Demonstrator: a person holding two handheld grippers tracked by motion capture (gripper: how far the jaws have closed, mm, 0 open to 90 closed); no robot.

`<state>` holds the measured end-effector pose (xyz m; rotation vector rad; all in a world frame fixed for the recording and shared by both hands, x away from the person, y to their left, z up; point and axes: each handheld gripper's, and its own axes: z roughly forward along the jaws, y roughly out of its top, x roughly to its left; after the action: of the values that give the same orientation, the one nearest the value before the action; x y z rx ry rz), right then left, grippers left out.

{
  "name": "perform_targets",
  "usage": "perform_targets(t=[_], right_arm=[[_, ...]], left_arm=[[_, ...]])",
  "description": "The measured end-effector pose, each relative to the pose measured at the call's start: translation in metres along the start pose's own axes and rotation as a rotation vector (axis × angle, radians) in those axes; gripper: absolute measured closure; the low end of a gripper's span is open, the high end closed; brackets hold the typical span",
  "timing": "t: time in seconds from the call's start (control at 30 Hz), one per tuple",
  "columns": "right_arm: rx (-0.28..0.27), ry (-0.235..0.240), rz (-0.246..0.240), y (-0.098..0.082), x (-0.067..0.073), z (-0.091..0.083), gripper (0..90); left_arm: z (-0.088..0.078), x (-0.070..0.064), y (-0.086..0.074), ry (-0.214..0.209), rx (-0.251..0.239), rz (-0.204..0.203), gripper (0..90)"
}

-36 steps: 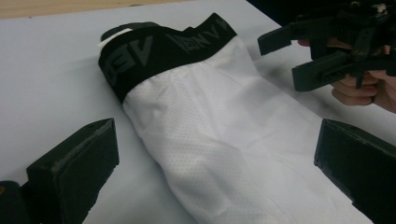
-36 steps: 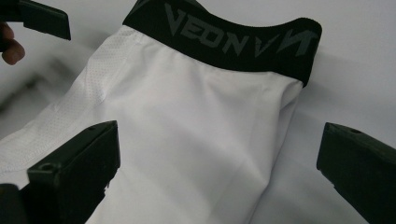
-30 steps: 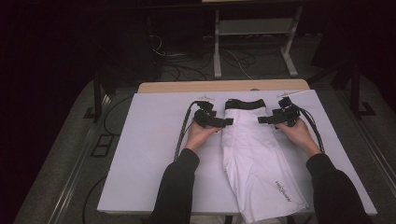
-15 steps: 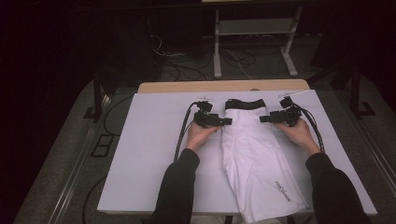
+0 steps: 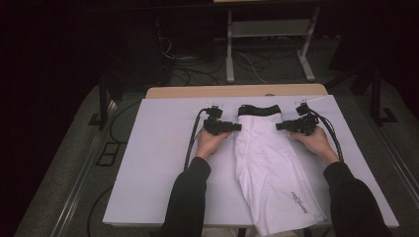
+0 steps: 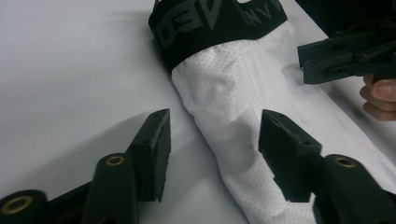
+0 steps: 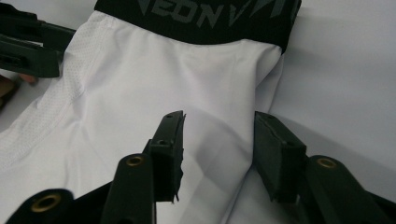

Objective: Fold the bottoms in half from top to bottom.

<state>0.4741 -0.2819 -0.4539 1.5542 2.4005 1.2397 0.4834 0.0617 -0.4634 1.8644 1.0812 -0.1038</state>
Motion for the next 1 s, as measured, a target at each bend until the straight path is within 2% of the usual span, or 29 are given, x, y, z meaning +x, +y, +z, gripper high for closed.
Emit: perform_targets(t=[0.07, 0.27, 0.33, 0.47, 0.6, 0.9, 1.0], right_arm=[[0.002, -0.003, 0.007, 0.0, 0.0, 0.0, 60.4], [0.009, 0.001, 0.039, -0.001, -0.002, 0.001, 76.0], [0.013, -0.011, 0.037, -0.001, -0.001, 0.002, 81.6], [0.016, -0.027, 0.028, -0.001, 0.0, 0.002, 85.7], [0.016, -0.042, 0.013, -0.001, 0.003, 0.001, 86.6], [0.006, -0.028, -0.01, 0.0, 0.006, -0.005, 87.0], [-0.001, -0.017, -0.011, -0.001, 0.006, -0.007, 87.0]], left_arm=[[0.0, 0.0, 0.0, 0.006, 0.0, -0.01, 51.5], [0.004, -0.001, -0.001, 0.0, 0.022, -0.006, 66.9], [0.004, -0.003, -0.001, 0.013, 0.027, 0.002, 73.5], [0.004, -0.005, -0.001, 0.043, 0.03, 0.011, 87.1], [0.002, -0.009, 0.001, 0.033, 0.017, 0.021, 88.6], [0.0, -0.014, 0.002, 0.007, 0.014, 0.028, 89.0], [-0.001, -0.018, 0.003, -0.001, 0.014, 0.042, 89.1]])
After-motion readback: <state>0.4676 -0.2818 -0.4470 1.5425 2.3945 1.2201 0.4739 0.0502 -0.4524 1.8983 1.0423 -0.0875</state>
